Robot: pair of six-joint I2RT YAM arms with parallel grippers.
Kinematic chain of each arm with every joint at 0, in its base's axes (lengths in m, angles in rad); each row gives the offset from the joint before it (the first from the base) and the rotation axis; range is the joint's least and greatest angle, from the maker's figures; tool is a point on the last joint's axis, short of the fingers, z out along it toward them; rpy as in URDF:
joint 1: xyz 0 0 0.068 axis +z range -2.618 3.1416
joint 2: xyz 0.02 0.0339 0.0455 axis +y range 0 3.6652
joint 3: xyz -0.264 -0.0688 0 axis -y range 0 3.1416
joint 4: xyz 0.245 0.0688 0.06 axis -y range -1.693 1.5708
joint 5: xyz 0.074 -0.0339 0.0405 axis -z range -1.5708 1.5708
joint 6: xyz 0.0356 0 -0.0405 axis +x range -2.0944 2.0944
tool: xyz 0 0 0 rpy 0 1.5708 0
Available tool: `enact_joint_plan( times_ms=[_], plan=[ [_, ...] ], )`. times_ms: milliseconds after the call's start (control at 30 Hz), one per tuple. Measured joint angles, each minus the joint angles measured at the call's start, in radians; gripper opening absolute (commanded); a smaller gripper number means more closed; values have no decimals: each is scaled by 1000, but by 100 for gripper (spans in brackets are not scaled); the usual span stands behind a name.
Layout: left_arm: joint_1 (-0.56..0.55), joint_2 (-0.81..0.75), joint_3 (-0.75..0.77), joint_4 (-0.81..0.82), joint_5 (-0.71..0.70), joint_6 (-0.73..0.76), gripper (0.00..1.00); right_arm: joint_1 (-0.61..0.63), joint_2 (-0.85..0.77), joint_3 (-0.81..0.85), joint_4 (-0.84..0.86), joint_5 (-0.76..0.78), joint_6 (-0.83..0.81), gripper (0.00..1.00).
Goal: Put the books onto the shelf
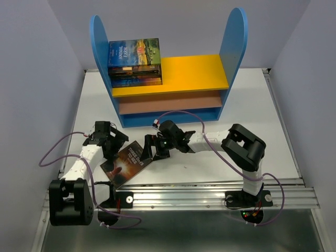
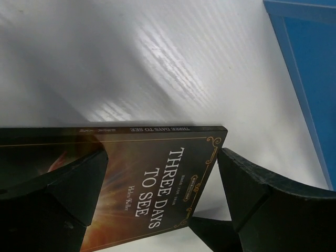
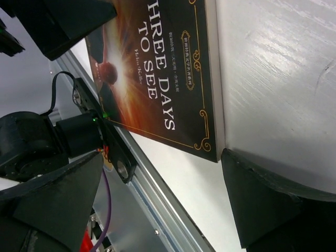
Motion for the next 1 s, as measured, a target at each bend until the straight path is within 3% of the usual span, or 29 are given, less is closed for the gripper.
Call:
enact_joint_plan(
  times_ms=[200, 667, 700, 833, 1000],
  plan=[
    [-56, 74, 27, 68, -2, -5, 99, 1, 18, 5, -2, -21, 5, 100],
    [-72, 57, 14, 109, -29, -46, 99, 1, 18, 8, 139, -153, 87, 98],
    [-74, 56, 13, 111, -31, -47, 99, 1, 18, 8, 159, -161, 96, 95],
    [-75, 47, 10, 113, -32, -51, 99, 1, 20, 16, 206, -173, 127, 66],
    [-75, 29, -3, 123, -34, -58, 99, 2, 64, 73, 135, -133, 128, 47]
  ],
)
